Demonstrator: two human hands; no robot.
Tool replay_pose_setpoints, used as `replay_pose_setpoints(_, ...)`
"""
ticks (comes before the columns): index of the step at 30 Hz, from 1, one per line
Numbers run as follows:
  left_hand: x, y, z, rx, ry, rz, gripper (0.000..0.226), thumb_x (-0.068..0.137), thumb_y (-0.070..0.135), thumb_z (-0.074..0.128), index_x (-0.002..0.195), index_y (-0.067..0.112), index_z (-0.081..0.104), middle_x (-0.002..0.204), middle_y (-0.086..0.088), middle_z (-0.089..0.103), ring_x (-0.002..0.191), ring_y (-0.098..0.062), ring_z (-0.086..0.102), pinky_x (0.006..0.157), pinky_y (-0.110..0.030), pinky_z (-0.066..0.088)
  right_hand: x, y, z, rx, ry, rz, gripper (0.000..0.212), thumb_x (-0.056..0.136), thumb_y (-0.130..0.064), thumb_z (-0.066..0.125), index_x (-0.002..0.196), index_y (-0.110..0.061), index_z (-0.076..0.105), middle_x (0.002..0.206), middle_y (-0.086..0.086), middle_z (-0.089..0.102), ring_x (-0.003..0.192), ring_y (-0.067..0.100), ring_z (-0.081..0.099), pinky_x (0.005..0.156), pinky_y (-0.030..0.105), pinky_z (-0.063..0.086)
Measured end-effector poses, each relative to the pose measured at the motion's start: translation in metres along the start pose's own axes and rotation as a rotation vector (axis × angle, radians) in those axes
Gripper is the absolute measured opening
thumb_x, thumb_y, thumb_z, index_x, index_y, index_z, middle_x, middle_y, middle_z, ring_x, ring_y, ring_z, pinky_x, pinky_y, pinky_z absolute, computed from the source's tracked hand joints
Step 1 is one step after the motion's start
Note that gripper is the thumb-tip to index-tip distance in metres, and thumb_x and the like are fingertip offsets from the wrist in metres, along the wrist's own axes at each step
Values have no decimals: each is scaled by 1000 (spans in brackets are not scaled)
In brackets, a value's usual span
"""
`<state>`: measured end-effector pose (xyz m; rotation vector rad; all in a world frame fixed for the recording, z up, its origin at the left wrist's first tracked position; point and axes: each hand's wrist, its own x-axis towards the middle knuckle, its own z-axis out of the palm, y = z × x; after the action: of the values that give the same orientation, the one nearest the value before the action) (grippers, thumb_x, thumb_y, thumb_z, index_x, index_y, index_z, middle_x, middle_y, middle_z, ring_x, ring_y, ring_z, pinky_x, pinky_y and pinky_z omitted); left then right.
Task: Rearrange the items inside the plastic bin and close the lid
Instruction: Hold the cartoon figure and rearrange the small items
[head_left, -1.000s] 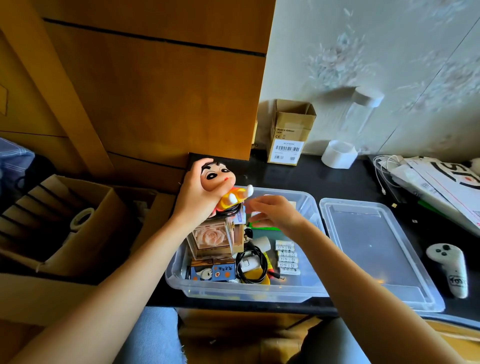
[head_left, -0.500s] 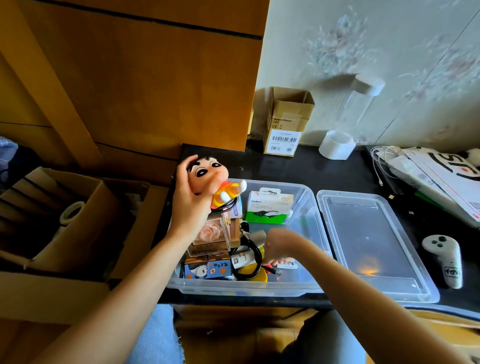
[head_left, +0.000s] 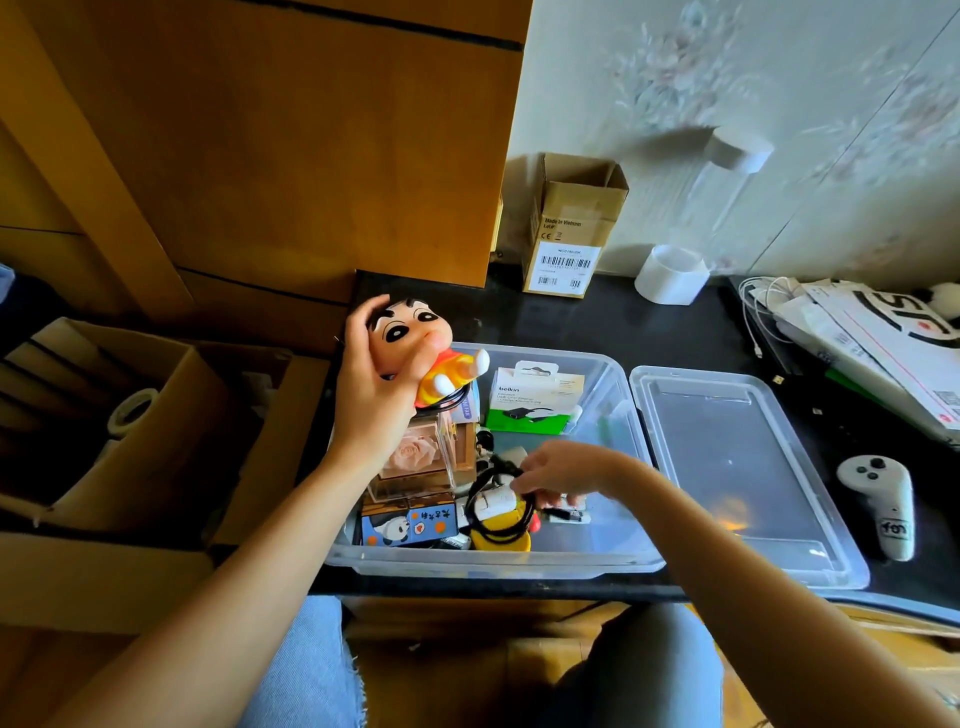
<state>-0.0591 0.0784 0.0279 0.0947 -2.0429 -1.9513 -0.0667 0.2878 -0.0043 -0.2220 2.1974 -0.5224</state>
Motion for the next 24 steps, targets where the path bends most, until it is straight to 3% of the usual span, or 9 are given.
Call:
replay_pose_setpoints(2, 0, 0, 0, -8, -3, 6, 59, 77, 45, 70, 126, 36, 41, 126, 3, 51, 107, -4, 55, 73, -14, 52, -14, 2, -20, 83, 48, -8, 21, 97, -23, 47, 83, -12, 57, 67, -3, 55, 56, 5, 47, 46, 9, 38)
replay_pose_setpoints(7, -1, -1, -1, -37, -6, -15, 60, 74, 48, 70, 126, 38, 42, 121, 9, 52, 102, 1, 55, 67, -10, 50, -46, 4, -51, 651, 181, -159, 21, 95, -18, 50, 77, -11, 61, 60, 1, 54, 48, 5, 48, 43, 13, 32)
replay_pose_setpoints(11, 7, -3, -6, -165, 71, -103, 51, 78, 46, 64, 124, 34, 45, 120, 2, 54, 97, -13, 60, 48, -17, 47, -41, -26, -56, 949, 208, -269, 24, 96, -17, 47, 76, -12, 59, 54, -2, 52, 42, 4, 46, 38, 12, 29)
replay_pose_setpoints(13, 16, -4, -10, -219, 115, -169, 61, 76, 50, 57, 127, 18, 47, 119, -10, 58, 93, -23, 63, 43, -22, 43, -32, -47, -57, 948, 221, -272, 24, 97, -17, 47, 76, -10, 59, 53, -1, 51, 40, 4, 45, 37, 12, 29)
replay_pose_setpoints(15, 23, -5, -15, -283, 127, -210, 68, 80, 54, 50, 127, 6, 48, 117, -21, 58, 93, -29, 62, 47, -23, 43, -21, -67, -56, 852, 261, -221, 24, 96, -16, 49, 76, -7, 57, 56, 3, 50, 39, 6, 44, 36, 13, 31)
replay_pose_setpoints(19, 29, 10, -28, -270, 163, -99, 49, 92, 39, 41, 123, 2, 52, 114, -25, 57, 89, -22, 59, 48, -19, 45, 0, -90, -49, 700, 251, -111, 23, 96, -11, 49, 74, -4, 51, 55, 7, 40, 34, 8, 36, 35, 15, 31)
replay_pose_setpoints(21, 33, 25, -27, -201, 100, 43, 43, 91, 30, 43, 114, -3, 55, 112, -24, 57, 86, -20, 61, 47, -19, 46, 6, -94, -47, 636, 281, -79, 23, 95, -12, 51, 73, -5, 49, 55, 6, 38, 39, 11, 34, 37, 16, 31)
replay_pose_setpoints(24, 27, 41, -9, -124, -58, 90, 58, 74, 45, 58, 114, 3, 53, 109, -4, 62, 92, -10, 63, 57, -15, 49, 11, -93, -44, 563, 297, -78, 25, 94, -14, 54, 70, -9, 48, 53, 3, 39, 37, 9, 36, 36, 16, 34)
